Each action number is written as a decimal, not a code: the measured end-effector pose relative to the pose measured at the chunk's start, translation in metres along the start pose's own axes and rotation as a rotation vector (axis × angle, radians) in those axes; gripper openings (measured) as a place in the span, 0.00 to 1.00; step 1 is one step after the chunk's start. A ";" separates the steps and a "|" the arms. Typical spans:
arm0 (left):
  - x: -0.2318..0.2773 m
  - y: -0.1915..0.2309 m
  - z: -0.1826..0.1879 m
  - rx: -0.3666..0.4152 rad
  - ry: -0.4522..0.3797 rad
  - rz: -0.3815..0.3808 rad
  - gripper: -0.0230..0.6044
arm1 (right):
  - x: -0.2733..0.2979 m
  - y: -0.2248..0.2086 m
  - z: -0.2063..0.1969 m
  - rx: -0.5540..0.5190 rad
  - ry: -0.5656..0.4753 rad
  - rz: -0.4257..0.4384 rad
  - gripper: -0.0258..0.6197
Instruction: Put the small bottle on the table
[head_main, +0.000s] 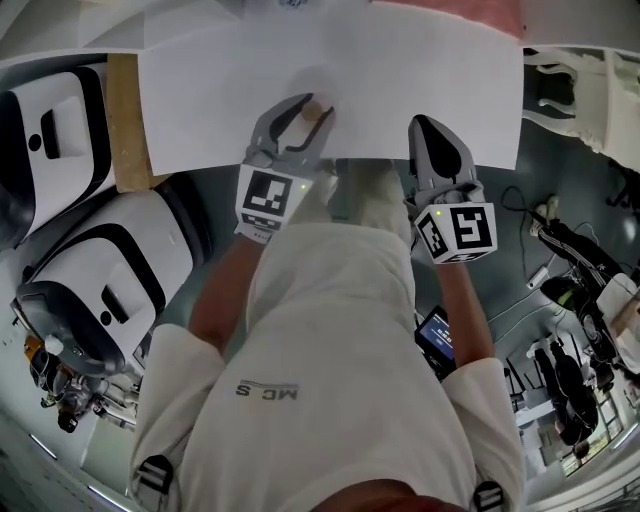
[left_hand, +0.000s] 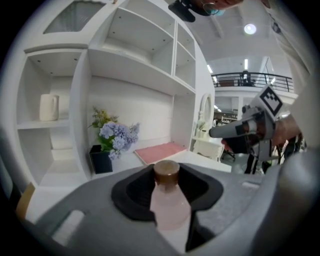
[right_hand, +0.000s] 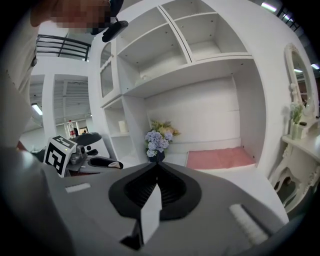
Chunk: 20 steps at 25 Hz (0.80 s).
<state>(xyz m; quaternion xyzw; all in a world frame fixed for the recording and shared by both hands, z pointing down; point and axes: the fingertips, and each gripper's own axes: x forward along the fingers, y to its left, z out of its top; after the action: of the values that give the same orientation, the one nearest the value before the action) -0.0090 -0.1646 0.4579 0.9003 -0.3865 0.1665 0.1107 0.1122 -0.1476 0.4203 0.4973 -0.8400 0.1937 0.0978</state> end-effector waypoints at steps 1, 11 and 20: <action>0.003 0.001 -0.006 0.000 0.007 0.004 0.26 | 0.004 -0.001 -0.005 -0.006 0.008 0.005 0.04; 0.029 0.025 -0.070 -0.021 0.068 0.046 0.26 | 0.040 0.004 -0.059 -0.073 0.111 0.052 0.04; 0.038 0.038 -0.107 -0.028 0.096 0.068 0.26 | 0.054 0.014 -0.083 -0.092 0.155 0.081 0.04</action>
<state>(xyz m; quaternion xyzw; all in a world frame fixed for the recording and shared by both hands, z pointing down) -0.0355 -0.1801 0.5736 0.8759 -0.4136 0.2079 0.1363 0.0710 -0.1493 0.5119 0.4413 -0.8575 0.1967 0.1770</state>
